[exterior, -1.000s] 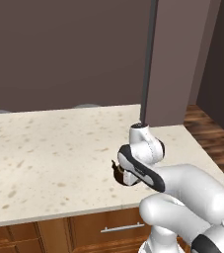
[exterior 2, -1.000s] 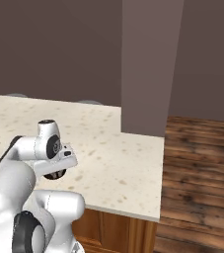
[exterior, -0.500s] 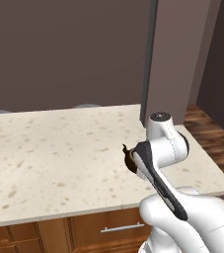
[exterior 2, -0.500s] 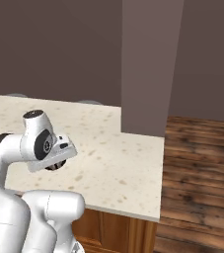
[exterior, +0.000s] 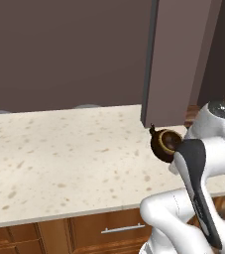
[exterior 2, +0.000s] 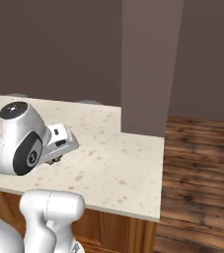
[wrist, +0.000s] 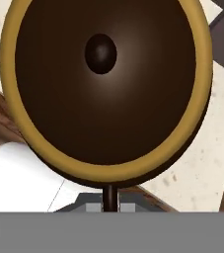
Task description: Pick the teapot and cup and place them in the sink. Then turn on the water.
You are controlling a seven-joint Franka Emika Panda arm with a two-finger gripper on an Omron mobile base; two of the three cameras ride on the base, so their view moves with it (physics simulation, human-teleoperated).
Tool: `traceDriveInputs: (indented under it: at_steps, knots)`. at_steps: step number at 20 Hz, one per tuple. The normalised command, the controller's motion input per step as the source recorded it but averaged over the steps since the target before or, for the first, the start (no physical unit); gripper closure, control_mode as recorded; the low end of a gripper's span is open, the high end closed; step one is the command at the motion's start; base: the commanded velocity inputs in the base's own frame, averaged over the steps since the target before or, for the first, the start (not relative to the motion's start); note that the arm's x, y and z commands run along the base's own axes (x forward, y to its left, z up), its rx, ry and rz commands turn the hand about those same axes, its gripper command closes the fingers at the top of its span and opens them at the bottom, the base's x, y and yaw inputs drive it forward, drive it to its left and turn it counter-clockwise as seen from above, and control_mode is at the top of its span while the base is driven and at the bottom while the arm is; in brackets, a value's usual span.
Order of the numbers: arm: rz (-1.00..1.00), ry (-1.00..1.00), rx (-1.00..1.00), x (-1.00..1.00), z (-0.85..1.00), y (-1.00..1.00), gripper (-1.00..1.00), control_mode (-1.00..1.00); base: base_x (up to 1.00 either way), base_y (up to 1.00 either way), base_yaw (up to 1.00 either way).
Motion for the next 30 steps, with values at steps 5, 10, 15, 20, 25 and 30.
traceDriveInputs:
  at_steps: [5,10,15,20,25,30]
  knots:
    - [-0.02,-0.29,0.06,-1.00,0.82,-0.09,1.00,-1.00,0.00,0.00,0.00]
    - [-0.08,-0.28,0.02,-0.93,0.25,-0.08,1.00,-1.00,0.00,0.00,0.00]
    - [-0.07,-0.17,0.00,-0.69,0.05,-0.01,1.00,-1.00,0.00,0.00,0.00]
    - [-0.03,-0.13,0.00,-0.41,0.00,0.00,1.00,-1.00,0.00,0.00,0.00]
    - [0.00,-0.01,0.00,0.00,0.00,0.00,1.00,1.00,0.00,0.00,0.01]
    - [0.00,0.00,0.00,0.00,0.00,0.00,1.00,1.00,-0.05,-0.02,0.00]
